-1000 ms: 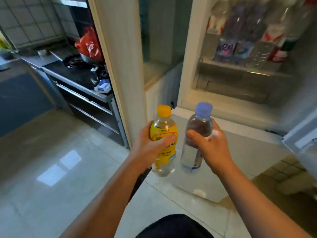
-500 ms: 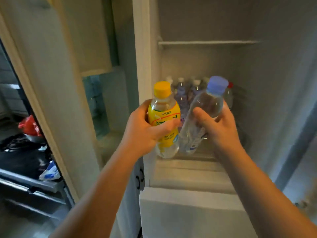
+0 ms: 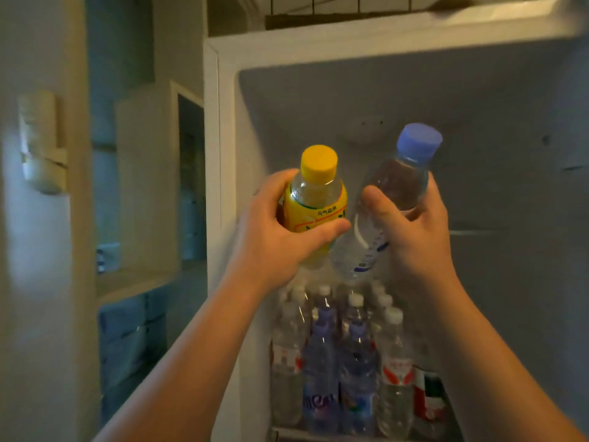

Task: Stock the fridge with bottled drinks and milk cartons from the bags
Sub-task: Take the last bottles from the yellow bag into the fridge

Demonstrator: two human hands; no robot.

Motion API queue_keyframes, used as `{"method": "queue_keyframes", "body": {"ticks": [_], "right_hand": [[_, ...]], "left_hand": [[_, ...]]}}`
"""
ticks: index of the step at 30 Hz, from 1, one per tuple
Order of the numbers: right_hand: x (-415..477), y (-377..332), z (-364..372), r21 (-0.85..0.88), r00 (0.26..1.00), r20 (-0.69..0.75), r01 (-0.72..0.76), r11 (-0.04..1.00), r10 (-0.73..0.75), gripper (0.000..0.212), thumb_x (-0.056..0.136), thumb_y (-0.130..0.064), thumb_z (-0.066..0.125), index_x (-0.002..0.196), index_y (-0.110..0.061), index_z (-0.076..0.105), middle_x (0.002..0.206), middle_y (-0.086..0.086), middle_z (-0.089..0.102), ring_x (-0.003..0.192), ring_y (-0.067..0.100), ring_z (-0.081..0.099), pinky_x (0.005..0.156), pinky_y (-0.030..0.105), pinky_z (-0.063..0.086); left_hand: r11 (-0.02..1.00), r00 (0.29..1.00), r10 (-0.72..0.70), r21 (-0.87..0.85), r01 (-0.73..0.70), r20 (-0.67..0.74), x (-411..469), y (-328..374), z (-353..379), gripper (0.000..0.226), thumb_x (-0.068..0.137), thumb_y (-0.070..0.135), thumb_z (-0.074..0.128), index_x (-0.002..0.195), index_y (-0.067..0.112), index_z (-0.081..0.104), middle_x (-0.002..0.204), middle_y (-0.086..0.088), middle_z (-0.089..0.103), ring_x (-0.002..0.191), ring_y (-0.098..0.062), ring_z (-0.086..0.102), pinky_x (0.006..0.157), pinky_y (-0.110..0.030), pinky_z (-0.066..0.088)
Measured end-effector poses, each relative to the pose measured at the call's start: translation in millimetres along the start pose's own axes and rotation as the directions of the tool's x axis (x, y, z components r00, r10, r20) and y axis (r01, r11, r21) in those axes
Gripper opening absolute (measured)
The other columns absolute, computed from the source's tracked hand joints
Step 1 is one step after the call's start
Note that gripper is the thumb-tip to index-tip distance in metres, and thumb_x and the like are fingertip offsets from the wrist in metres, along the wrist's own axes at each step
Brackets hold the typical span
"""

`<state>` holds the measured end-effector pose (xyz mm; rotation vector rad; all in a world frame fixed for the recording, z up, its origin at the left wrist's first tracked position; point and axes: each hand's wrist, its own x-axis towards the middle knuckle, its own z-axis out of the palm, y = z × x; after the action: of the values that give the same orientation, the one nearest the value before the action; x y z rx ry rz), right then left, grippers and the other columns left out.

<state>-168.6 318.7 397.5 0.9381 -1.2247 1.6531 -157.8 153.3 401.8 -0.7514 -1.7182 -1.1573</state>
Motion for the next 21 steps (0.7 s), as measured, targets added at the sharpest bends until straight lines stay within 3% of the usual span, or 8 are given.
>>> {"method": "queue_keyframes", "body": {"ticks": [3,7,9,12,15,18,21], "right_hand": [[26.2,1.4,1.4,0.006,0.997,0.008,0.079,0.997,-0.079,0.027,0.08,-0.014,0.073,0.098,-0.015,0.054,0.081,-0.012,0.061,0.075,0.001,0.06,0.069,0.016,0.047],[52.2,12.6,5.3,0.015,0.991,0.015,0.133,0.991,-0.134,0.032,0.08,-0.008,0.074,0.104,-0.007,0.053,0.088,-0.003,0.062,0.079,0.005,0.062,0.071,0.019,0.048],[61.5,22.9,6.9,0.004,0.991,0.015,0.134,0.991,-0.135,0.031,0.082,-0.003,0.073,0.106,-0.004,0.052,0.089,-0.002,0.061,0.079,0.004,0.061,0.072,0.018,0.048],[70.7,39.6,8.9,-0.008,0.993,0.039,0.109,0.994,-0.109,0.037,0.08,-0.008,0.074,0.108,-0.007,0.051,0.09,0.002,0.06,0.082,0.01,0.061,0.074,0.025,0.051],[75.2,57.4,7.1,-0.044,0.994,0.08,0.076,0.996,-0.072,0.043,0.079,-0.002,0.074,0.113,-0.006,0.048,0.089,0.0,0.061,0.08,0.006,0.062,0.072,0.022,0.051],[74.7,76.0,0.0,-0.074,0.993,0.119,0.015,0.997,-0.006,0.047,0.081,0.004,0.072,0.12,-0.001,0.046,0.092,0.003,0.062,0.081,0.006,0.063,0.073,0.021,0.052],[76.0,90.2,-11.1,-0.111,0.986,0.154,-0.047,0.993,0.064,0.053,0.081,0.002,0.073,0.125,-0.008,0.044,0.099,0.006,0.062,0.087,0.009,0.064,0.075,0.023,0.053]], "left_hand": [[0.996,0.996,0.083,0.029,-0.082,-0.032,23.7,-3.0,8.7,0.065,0.059,0.057,0.081,0.115,0.032,0.06,0.102,0.012,0.066,0.092,-0.004,0.063,0.077,-0.023,0.05],[0.991,0.992,0.123,0.05,-0.123,0.001,49.4,-7.7,15.9,0.061,0.064,0.045,0.086,0.115,0.032,0.055,0.101,0.013,0.063,0.089,-0.002,0.061,0.071,-0.012,0.045],[0.992,0.994,0.109,0.06,-0.109,0.014,59.7,-14.7,18.7,0.06,0.065,0.04,0.086,0.115,0.03,0.055,0.103,0.012,0.063,0.091,-0.003,0.062,0.074,-0.014,0.048],[0.995,0.997,0.069,0.069,-0.072,0.041,70.1,-30.7,23.2,0.056,0.065,0.03,0.085,0.113,0.025,0.056,0.102,0.01,0.065,0.093,-0.007,0.064,0.082,-0.03,0.055],[0.995,0.998,0.029,0.096,-0.033,0.048,75.5,-49.6,28.3,0.055,0.061,0.034,0.083,0.109,0.029,0.056,0.1,0.009,0.066,0.094,-0.014,0.065,0.086,-0.043,0.054],[0.984,0.998,0.013,0.177,-0.024,0.062,78.3,-64.6,32.9,0.06,0.058,0.045,0.08,0.11,0.034,0.054,0.103,0.013,0.065,0.097,-0.013,0.064,0.086,-0.044,0.054],[0.967,0.995,-0.024,0.254,-0.001,0.097,78.1,-72.7,37.7,0.063,0.057,0.041,0.079,0.114,0.036,0.053,0.108,0.014,0.063,0.098,-0.012,0.062,0.086,-0.04,0.053]]}}
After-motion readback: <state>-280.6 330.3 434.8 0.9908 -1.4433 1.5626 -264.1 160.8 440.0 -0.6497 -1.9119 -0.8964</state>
